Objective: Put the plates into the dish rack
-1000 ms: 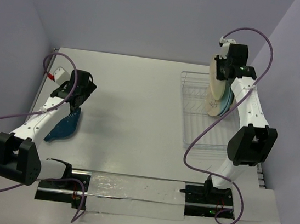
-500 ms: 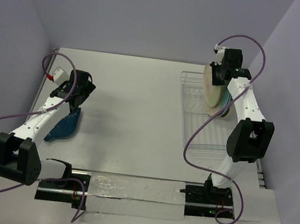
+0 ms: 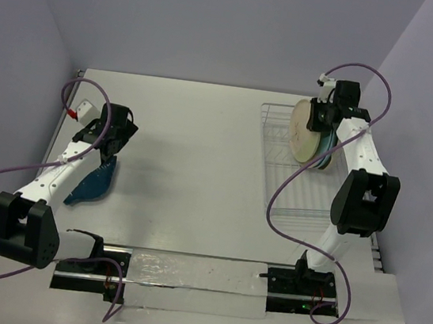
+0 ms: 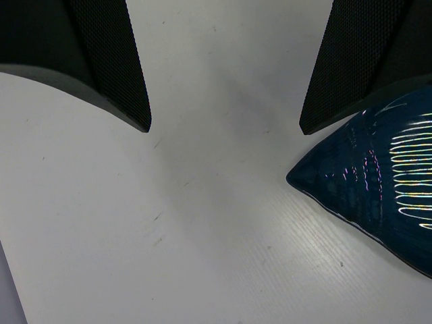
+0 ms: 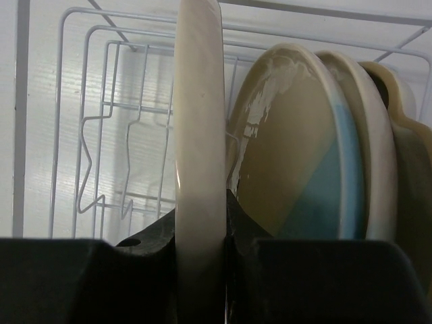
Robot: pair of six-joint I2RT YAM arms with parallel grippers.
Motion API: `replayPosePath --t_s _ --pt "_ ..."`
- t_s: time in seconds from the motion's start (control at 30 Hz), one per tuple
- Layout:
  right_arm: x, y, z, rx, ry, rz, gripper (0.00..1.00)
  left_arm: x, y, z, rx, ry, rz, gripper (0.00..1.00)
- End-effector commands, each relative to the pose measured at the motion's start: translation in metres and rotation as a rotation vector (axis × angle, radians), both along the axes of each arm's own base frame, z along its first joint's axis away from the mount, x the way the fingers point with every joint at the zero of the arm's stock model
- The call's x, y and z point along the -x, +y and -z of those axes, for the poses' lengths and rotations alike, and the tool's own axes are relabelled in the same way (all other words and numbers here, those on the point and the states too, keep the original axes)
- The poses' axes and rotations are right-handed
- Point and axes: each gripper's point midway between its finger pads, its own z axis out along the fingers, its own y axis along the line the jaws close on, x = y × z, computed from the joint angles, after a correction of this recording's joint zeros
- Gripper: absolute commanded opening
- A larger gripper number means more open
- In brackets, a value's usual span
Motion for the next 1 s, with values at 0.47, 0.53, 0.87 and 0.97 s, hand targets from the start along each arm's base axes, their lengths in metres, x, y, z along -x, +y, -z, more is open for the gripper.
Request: replayPosePath --t_s 0.47,0.53,0.87,0.97 --pt "-0.023 -0.013 -0.027 0.088 -0.151 0.026 0.41 0.001 0.004 -0.010 0.004 -0.026 -0.016 0.99" --pt "-0.022 -0.014 -0.031 0.094 -0.161 0.030 0.42 0.002 0.005 -0.010 0.001 -0.027 -0.017 0.99" --pt "-0.022 -0.015 -0.068 0.216 -0.264 0.120 0.57 0.003 0.005 -0.009 -0.005 -0.019 -0.010 0.99" --pt "-0.022 -0.009 -0.077 0.231 -0.287 0.149 0.60 0.004 0.006 -0.009 -0.009 -0.020 -0.006 0.99"
